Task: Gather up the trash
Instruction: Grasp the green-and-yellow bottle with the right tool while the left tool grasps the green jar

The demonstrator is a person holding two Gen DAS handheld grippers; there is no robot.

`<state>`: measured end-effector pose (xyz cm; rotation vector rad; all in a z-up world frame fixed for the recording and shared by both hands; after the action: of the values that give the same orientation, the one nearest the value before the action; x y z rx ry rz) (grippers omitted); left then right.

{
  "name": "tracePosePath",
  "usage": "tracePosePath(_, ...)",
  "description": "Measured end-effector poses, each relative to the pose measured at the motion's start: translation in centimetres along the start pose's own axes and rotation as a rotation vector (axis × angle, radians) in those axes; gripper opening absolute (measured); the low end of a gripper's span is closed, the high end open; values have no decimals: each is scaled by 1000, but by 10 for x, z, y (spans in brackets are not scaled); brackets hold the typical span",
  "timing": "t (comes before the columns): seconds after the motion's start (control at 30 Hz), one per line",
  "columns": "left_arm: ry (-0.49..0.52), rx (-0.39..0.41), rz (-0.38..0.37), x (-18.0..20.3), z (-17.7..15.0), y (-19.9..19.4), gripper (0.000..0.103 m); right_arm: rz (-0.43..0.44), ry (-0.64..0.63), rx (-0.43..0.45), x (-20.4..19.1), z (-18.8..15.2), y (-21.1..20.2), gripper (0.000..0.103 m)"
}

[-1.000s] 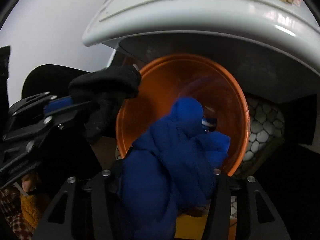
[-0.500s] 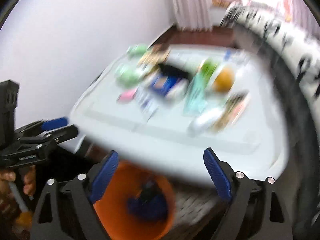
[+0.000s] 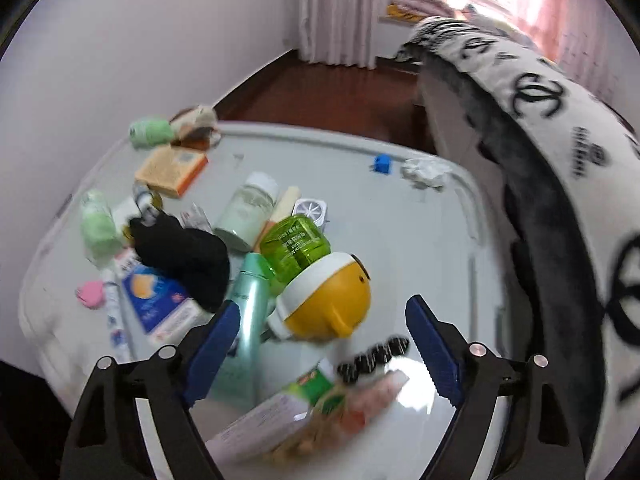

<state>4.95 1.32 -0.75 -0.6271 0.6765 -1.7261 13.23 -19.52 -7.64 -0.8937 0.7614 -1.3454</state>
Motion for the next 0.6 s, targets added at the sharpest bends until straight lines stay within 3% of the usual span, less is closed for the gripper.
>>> tracePosePath(0.2,-25,-48,-8,-12,-7,21,76,22,-22,-45,4,10,40,83)
tracePosePath(0.23,-28,-55,-6,-14,-8,24,76,33,-24,-48,3,11,44,81)
tracePosePath(0.3,-39,-72,-6,-18,-10,30,76,23,-46,-56,-1,11,52,66)
tracePosePath(0.33,-44,-78,-8,-20,-11,31,76,5,-57,-63,-2,12,55,66)
tracePosePath(0.47,-63,-104,0,-25,-13,39,76,-44,-48,-60,-4,11,47,65)
tracePosePath(0.6,-108,-116,9,-35,-13,44,76,-19,-3,1,-3,10,13,65)
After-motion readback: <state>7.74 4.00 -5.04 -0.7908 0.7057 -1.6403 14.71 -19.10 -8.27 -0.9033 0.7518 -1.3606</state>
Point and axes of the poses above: each gripper's, at about its wrist camera, not at the fingertips, and y roughly the way its jaws point, x to its right, z to its top, the point moved 4 cm from there along y, roughly the way its jaws point, and after that the axes turned 5 degrees about -x, right-handed, at the moved point
